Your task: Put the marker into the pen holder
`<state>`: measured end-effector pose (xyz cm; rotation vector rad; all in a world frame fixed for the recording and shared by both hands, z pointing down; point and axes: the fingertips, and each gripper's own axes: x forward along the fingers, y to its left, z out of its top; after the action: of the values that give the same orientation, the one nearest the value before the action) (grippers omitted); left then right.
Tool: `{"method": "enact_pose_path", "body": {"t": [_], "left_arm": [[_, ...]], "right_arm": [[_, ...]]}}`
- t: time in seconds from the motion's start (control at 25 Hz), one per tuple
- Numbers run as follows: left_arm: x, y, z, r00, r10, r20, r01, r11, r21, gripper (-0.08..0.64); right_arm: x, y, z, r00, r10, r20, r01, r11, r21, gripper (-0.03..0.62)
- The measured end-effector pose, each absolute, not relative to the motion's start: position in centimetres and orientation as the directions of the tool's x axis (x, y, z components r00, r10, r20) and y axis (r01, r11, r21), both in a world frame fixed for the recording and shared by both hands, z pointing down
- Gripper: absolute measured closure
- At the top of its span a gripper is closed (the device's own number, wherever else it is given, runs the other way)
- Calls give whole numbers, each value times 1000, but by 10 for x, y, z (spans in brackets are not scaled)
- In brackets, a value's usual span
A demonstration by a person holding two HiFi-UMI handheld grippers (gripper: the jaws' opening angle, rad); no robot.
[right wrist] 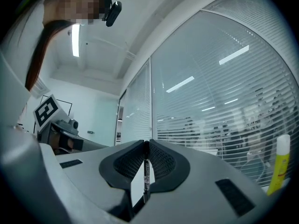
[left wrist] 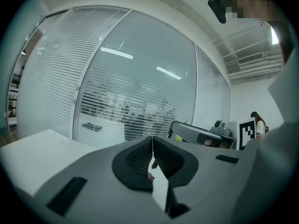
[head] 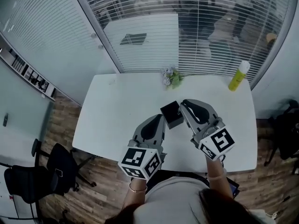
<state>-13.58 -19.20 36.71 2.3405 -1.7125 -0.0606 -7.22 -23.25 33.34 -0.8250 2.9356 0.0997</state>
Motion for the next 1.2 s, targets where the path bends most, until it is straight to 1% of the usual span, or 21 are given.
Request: {"method": "enact_pose_path", "body": {"t": [0.6, 1.2], "left_arm": [[-151, -214, 374, 354, -928, 118, -919, -322, 227, 537], [-157, -226, 384, 361, -924, 127, -913, -322, 252, 537]], "right_arm": [[-87, -266, 392, -817, -576, -7, -576, 817, 26, 534], [-100, -278, 437, -825, -553, 112, -556, 831, 6, 534]]}}
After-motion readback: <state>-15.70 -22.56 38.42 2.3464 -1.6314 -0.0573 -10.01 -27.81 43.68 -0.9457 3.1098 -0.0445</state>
